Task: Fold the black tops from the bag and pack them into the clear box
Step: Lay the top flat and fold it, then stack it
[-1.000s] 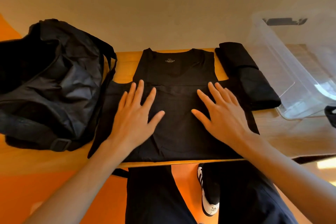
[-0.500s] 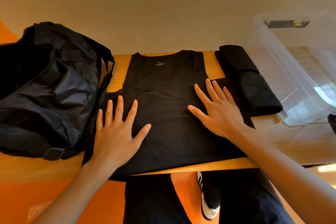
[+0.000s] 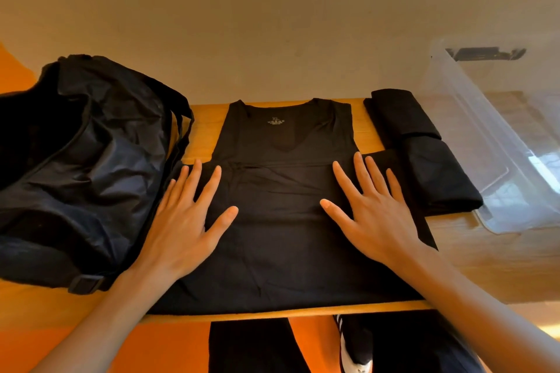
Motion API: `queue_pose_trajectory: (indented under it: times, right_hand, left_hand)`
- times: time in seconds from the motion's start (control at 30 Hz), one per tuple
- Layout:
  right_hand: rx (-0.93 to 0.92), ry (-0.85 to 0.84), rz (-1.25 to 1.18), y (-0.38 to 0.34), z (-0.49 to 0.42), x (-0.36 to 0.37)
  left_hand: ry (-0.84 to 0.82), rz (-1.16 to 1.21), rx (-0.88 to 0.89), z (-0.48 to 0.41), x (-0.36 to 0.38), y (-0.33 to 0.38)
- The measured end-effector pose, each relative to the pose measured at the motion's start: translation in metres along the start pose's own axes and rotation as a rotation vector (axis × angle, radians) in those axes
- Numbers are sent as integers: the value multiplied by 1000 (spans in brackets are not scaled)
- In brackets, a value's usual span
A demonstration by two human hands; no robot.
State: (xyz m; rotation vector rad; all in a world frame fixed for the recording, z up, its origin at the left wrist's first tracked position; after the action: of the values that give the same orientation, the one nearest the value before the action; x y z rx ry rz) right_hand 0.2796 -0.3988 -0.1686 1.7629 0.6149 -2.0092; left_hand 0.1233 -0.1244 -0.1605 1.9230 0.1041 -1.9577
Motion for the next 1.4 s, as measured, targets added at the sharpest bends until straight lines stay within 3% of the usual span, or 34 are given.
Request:
queue_pose_trajectory:
  times: [0.1,0.43,0.7,1.1,1.2,1.27,1.4]
  right_hand:
    - [-2,1,20,-1,-2,0]
    - [14,-14,35,-8,-13,-4]
    - [28,33,39,-25,-20,-12]
    - [83,-61,-25,-26,-21,-20]
    - [56,56,-130,-30,-57,-47]
    - [70,13,-171,-29,-101,-49]
    - [126,-95,-148,-19,-162,-31]
  left_hand:
    - [13,76,-38,-2,-5,-14]
    - [-12,-83,-73,-26,-7,-19]
    - [-11,-172,57,-25,-4,24]
    - [-85,-123,78,-24,0,42]
    - [9,-9,92,-53,-18,44]
    - [21,24,134,-91,-22,48]
    - [-104,-82,129,-162,-12,47]
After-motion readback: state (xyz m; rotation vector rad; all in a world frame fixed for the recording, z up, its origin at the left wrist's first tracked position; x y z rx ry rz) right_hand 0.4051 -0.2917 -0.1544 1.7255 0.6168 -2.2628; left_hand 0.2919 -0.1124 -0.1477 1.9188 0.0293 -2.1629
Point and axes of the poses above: each hand's wrist, its own z-axis away from the middle knuckle, its own x-axis out of the palm, y = z × x, the point moved 5 cm from there along -z, towards the middle knuckle, and after that the axes turned 3 degrees about -y, right-handed, at the moved point
